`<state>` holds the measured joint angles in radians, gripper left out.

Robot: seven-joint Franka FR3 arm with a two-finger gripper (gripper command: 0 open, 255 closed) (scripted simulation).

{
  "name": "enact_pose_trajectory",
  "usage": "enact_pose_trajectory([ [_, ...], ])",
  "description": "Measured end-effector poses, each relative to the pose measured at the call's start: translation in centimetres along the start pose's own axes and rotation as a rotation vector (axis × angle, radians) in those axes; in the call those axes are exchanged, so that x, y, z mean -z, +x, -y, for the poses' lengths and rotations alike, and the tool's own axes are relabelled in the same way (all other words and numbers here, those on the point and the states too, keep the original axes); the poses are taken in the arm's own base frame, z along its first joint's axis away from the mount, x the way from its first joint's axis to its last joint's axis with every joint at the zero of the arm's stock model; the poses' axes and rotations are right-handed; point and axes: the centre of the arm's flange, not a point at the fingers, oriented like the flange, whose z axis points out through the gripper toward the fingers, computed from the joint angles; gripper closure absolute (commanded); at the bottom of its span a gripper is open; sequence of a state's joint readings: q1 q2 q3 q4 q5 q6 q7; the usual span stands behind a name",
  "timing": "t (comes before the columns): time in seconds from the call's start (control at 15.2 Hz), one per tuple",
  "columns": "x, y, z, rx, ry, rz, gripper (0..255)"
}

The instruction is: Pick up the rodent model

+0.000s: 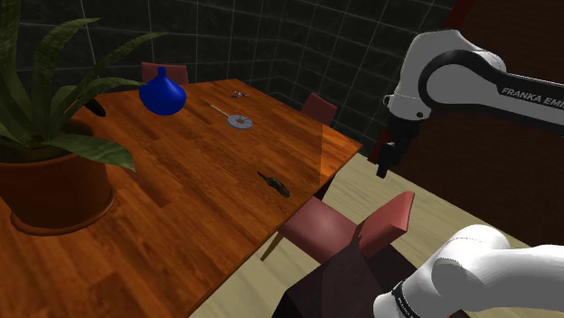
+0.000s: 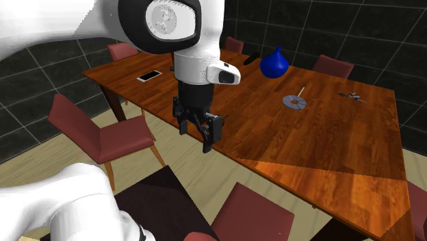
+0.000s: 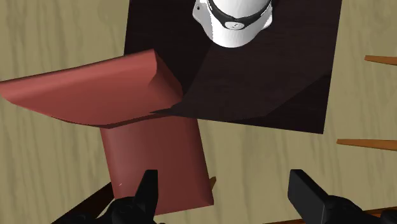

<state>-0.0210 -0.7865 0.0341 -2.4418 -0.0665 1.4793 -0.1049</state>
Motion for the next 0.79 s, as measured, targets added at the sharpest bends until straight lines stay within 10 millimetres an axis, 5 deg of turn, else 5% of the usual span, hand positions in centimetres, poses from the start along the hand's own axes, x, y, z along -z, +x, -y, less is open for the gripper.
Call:
enact_pose_trajectory([
  [0.2, -0.6, 1.1, 0.5, 0.011, 0.003, -0.009, 0],
  [0.79, -4.7, 10.1, 4.9, 0.088, 0.026, -0.086, 0],
])
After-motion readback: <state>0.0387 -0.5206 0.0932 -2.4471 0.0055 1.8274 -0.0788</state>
